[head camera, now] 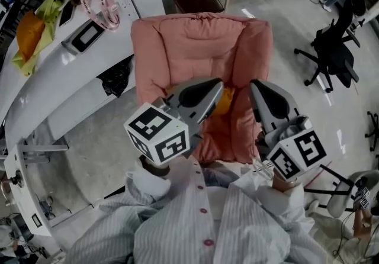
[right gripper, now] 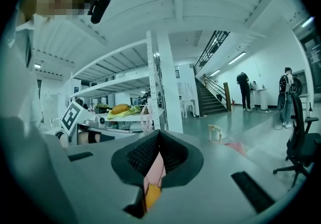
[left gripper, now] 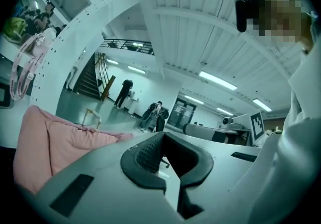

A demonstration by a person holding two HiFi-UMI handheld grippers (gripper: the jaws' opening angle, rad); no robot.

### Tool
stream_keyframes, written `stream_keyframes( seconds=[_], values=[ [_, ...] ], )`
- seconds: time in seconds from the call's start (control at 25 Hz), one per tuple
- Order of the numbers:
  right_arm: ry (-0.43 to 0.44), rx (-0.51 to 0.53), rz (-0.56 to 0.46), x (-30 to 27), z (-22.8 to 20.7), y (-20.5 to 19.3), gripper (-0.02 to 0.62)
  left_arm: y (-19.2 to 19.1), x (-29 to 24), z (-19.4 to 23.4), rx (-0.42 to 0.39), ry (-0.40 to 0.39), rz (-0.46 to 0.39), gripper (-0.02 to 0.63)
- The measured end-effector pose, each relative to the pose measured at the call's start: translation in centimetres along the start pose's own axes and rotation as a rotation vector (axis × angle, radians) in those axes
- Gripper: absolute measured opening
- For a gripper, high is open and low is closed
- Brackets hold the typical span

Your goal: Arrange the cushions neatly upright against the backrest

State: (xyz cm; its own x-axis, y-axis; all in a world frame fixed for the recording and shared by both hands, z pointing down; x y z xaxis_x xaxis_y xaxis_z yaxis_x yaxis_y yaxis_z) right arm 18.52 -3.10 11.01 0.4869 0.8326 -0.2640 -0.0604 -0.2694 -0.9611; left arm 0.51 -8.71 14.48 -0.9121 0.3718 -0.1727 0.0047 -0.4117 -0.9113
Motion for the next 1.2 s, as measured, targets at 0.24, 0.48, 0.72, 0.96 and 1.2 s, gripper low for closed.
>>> stream_keyframes(
  seconds=[0.24, 0.48, 0.72, 0.96, 1.2],
  values=[
    [-0.021, 0.001, 0.000, 0.9, 0.4, 0.1, 0.012, 0.6, 0.5, -0.6, -0.022, -0.008, -0.003, 0.009],
    [-0.031, 0.017, -0.007, 1.3, 0.8, 0.6, 0.012, 1.2, 1.0, -0.8, -0.033, -0.006, -0.005, 0.009],
    [-0.045, 0.024, 0.003, 1.0, 1.1, 0.3, 0.012, 1.5, 1.0, -0.9, -0.055, -0.011, -0.010, 0.009],
    [-0.033, 0.007, 0.015, 1.0, 0.7, 0.0, 0.012, 2.0, 0.3, -1.3, -0.085, 0.035, -0.041, 0.009],
    [-0.013, 0.008, 0.018, 0.8, 0.7, -0.1, 0.012, 1.2, 0.0, -1.7, -0.151, 0.027, 0.000, 0.009]
  ],
)
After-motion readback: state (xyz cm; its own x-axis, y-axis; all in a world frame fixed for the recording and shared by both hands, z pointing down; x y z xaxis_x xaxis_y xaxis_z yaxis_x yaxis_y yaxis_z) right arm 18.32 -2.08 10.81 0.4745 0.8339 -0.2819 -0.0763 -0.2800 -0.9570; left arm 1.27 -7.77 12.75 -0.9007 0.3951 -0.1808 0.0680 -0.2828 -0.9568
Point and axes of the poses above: the fingertips, and each gripper's own axes: x backward along the fingers, z to its left, y out of its top, the point moved 9 cm from there along x, backward along the fingers, and after that the axes turned 8 degrees about z, right-handed, at the moved point
